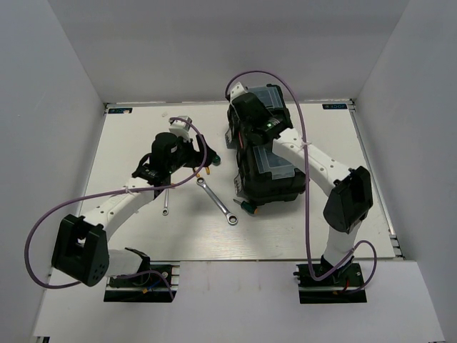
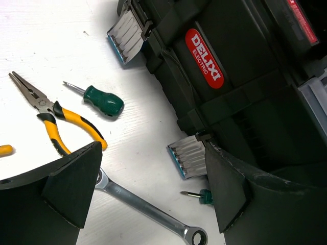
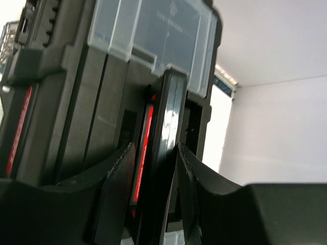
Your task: Sort the tools into containers
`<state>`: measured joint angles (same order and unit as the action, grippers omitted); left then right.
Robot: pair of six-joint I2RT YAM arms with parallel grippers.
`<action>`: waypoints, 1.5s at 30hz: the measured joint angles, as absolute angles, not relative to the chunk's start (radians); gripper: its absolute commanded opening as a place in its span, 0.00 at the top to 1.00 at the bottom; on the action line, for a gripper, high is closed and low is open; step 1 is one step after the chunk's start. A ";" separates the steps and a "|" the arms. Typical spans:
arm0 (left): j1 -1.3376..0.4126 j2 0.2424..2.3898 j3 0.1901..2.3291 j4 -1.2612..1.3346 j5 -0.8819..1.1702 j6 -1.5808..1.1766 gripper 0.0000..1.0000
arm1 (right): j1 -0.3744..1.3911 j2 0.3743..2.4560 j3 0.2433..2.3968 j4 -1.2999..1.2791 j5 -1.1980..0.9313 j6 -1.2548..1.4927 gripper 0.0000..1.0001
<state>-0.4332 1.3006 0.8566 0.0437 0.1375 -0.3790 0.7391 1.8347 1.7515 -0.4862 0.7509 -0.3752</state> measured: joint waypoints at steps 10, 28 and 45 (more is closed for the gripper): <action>-0.433 1.294 0.857 0.044 0.138 -0.379 0.08 | 0.691 1.808 1.720 -0.551 0.666 -0.250 0.79; -0.433 1.377 0.847 0.065 0.180 -0.417 0.08 | 0.625 1.881 1.971 -0.778 0.499 -0.160 1.00; -0.440 1.657 0.984 0.168 0.306 -0.551 0.11 | 0.446 1.799 1.975 -0.792 0.330 -0.091 1.00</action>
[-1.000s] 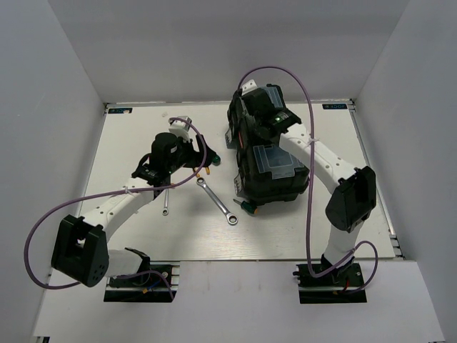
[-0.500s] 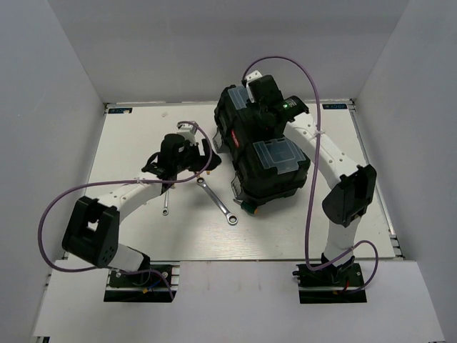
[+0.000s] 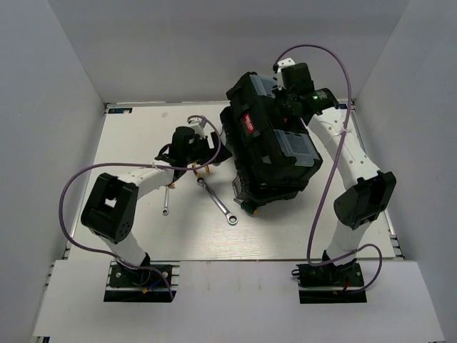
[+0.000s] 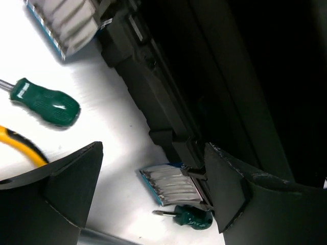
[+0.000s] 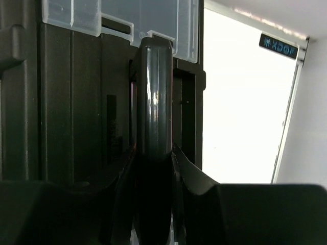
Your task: Sort the tools into containers
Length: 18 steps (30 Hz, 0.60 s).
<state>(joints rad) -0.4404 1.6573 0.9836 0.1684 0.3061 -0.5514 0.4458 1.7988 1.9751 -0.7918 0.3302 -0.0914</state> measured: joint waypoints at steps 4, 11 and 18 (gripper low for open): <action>-0.442 1.709 1.004 0.192 0.331 -0.586 0.13 | 0.399 1.784 1.972 -0.815 0.289 -0.054 1.00; -0.471 1.800 1.067 0.208 0.361 -0.632 0.15 | 0.317 1.740 1.916 -0.795 0.173 0.030 1.00; -0.510 1.832 1.111 0.232 0.400 -0.646 0.15 | 0.263 1.713 1.866 -0.758 0.077 0.088 1.00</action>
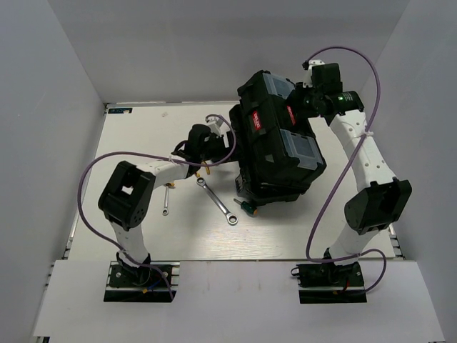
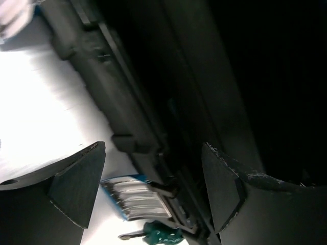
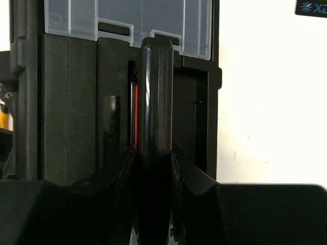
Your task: Sort the tools into containers
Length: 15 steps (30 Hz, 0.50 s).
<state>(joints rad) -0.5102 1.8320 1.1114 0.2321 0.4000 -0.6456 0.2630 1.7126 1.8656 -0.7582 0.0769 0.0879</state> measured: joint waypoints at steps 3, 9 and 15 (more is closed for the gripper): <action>-0.522 1.851 1.129 0.237 0.409 -0.648 0.17 | 0.246 1.706 1.850 -0.743 0.043 0.104 1.00; -0.545 1.921 1.224 0.122 0.357 -0.630 0.41 | 0.207 1.695 1.834 -0.732 -0.011 0.128 1.00; -0.568 1.930 1.279 0.054 0.313 -0.632 0.65 | 0.160 1.673 1.810 -0.731 -0.037 0.133 1.00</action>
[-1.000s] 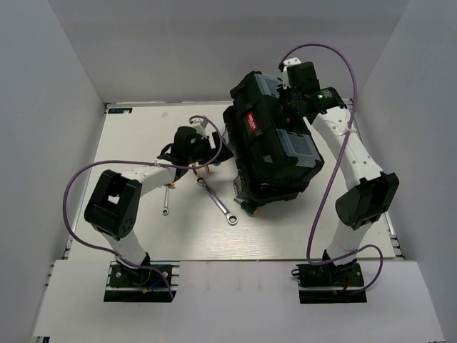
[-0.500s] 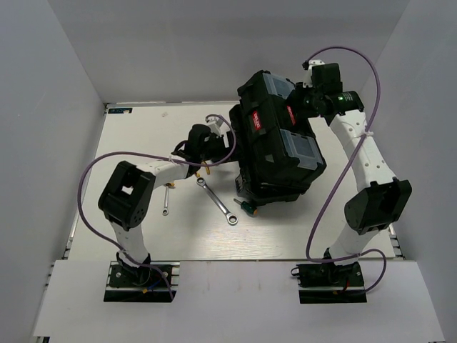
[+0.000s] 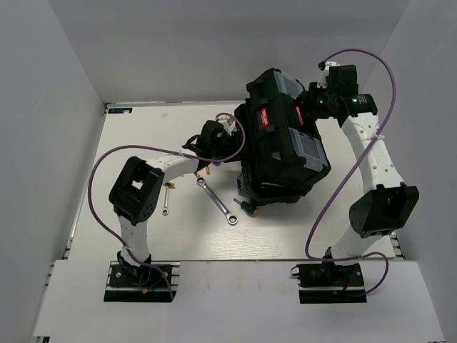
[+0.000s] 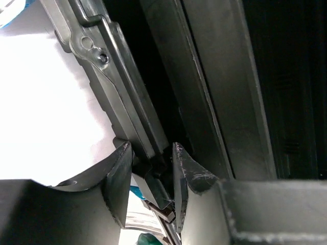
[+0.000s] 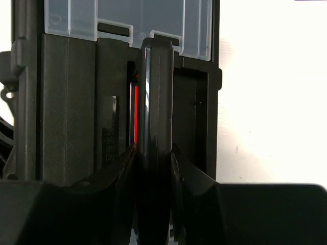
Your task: Sort the tools into containers
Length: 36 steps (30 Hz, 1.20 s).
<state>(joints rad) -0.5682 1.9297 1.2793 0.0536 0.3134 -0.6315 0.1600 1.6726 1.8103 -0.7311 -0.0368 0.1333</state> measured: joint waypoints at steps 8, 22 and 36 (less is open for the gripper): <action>-0.573 1.962 1.359 -0.033 0.308 -0.611 0.71 | 0.088 1.580 1.684 -0.646 -0.037 0.098 1.00; -0.552 1.992 1.428 -0.101 0.310 -0.559 0.72 | -0.143 1.545 1.558 -0.569 -0.097 0.018 1.00; -0.476 1.993 1.428 -0.097 0.340 -0.521 0.72 | -0.198 1.720 1.619 -0.658 -0.083 -0.115 0.37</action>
